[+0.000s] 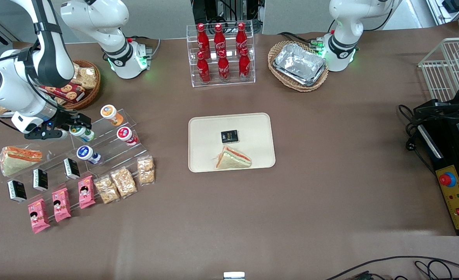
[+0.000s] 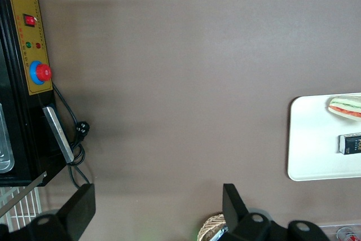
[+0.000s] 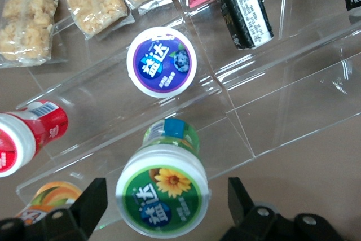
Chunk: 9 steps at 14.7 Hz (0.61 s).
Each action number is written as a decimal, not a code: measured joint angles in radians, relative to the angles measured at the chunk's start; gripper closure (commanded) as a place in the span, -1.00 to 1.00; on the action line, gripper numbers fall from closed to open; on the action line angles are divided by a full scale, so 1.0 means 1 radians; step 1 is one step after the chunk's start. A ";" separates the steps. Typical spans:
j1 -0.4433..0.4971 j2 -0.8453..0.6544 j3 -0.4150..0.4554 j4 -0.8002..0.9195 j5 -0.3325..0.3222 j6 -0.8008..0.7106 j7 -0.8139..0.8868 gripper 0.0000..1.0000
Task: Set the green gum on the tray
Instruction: 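Lower the right gripper and close it on the green-label gum bottle, then lift the green gum bottle out of the rack with the right gripper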
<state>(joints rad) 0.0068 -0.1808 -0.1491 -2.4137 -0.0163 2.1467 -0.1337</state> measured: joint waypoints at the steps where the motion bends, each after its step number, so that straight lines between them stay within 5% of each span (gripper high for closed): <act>1: 0.000 0.000 0.001 0.000 0.000 0.000 0.000 -0.39; 9: 0.000 0.000 0.001 -0.001 0.000 -0.001 0.000 0.55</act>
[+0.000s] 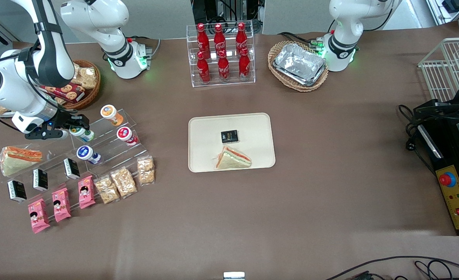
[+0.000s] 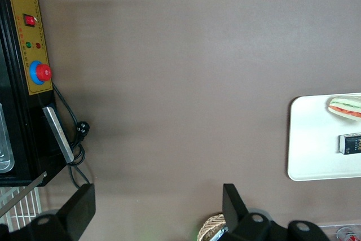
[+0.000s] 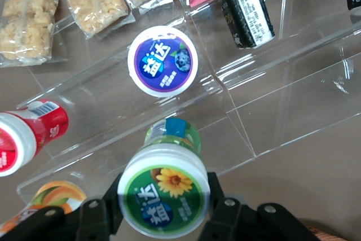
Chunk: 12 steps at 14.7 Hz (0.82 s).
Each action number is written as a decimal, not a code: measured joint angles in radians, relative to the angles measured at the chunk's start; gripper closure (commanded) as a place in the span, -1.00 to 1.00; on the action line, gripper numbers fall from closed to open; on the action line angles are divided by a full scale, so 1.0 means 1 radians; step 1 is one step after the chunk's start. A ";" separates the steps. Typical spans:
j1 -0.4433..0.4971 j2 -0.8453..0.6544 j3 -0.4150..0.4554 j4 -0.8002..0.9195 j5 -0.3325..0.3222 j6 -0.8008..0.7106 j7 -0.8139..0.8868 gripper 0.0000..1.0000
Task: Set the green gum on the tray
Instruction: 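Lift the green gum bottle out of the rack with the right gripper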
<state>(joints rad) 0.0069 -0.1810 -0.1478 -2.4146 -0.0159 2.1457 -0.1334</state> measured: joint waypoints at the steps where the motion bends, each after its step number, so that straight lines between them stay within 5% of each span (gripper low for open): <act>1: 0.000 0.000 0.000 0.000 0.000 0.000 0.000 0.62; 7: 0.000 -0.015 0.000 0.039 0.000 -0.016 0.001 0.66; 12: 0.000 -0.055 0.001 0.351 0.000 -0.391 0.001 0.75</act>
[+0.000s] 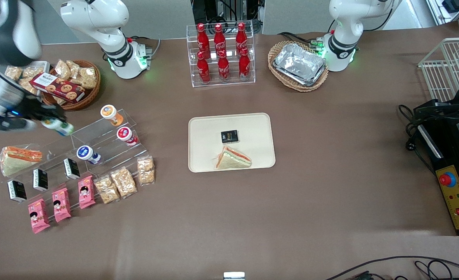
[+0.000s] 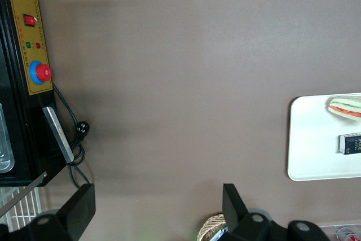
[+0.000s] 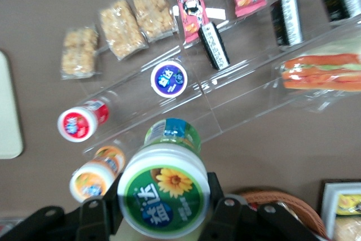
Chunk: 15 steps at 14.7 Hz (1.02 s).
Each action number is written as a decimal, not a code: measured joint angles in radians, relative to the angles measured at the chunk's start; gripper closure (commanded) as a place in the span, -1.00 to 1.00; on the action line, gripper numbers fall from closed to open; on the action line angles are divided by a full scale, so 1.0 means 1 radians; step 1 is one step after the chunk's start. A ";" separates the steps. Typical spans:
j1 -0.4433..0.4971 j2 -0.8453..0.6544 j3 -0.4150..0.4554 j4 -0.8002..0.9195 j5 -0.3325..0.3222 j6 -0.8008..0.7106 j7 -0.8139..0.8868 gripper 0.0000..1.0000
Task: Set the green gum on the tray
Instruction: 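Lift the green gum bottle out of the rack with the right gripper, then carry the held bottle over the cream tray beside the black tissue pack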
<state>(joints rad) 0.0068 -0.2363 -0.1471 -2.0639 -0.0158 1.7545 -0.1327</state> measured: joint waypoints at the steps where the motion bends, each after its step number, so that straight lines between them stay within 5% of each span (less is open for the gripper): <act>1: 0.000 -0.007 0.010 0.082 0.000 -0.077 0.000 0.75; 5: 0.002 -0.016 0.149 0.279 0.006 -0.220 0.136 0.81; 9: 0.012 0.004 0.435 0.320 0.046 -0.228 0.520 0.81; 12: 0.018 0.068 0.574 0.315 0.142 -0.164 0.710 0.83; 15: 0.041 0.176 0.624 0.259 0.154 -0.018 0.744 0.83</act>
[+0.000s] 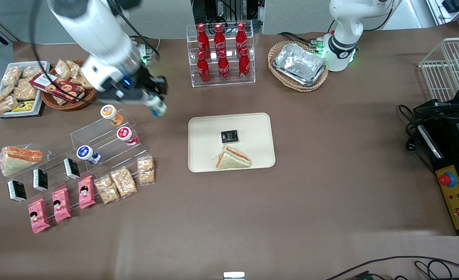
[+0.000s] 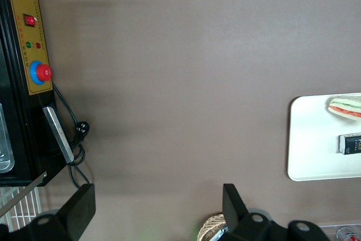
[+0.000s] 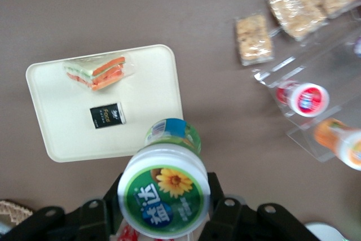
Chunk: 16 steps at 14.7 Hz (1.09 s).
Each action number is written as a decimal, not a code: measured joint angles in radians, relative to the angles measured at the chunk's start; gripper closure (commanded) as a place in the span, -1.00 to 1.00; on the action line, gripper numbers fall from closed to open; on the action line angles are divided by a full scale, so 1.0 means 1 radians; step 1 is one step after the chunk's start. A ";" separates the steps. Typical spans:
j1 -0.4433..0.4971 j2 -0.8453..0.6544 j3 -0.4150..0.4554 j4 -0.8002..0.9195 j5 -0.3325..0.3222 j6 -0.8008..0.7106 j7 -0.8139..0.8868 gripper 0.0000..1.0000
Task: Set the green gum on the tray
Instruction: 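Carry the held bottle over the cream tray beside the black tissue pack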
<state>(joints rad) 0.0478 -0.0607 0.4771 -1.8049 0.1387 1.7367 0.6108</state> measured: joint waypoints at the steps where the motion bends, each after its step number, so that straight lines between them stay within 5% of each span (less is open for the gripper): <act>1: 0.020 0.032 0.003 -0.045 0.000 0.078 0.003 0.83; 6: 0.164 0.140 0.009 -0.325 -0.030 0.476 0.115 0.83; 11: 0.217 0.312 0.008 -0.363 -0.253 0.632 0.308 0.83; 15: 0.222 0.421 0.006 -0.362 -0.269 0.746 0.317 0.79; 16: 0.222 0.436 0.006 -0.361 -0.269 0.758 0.317 0.59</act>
<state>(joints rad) 0.2700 0.3754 0.4826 -2.1661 -0.1303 2.4945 0.9282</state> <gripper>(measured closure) 0.405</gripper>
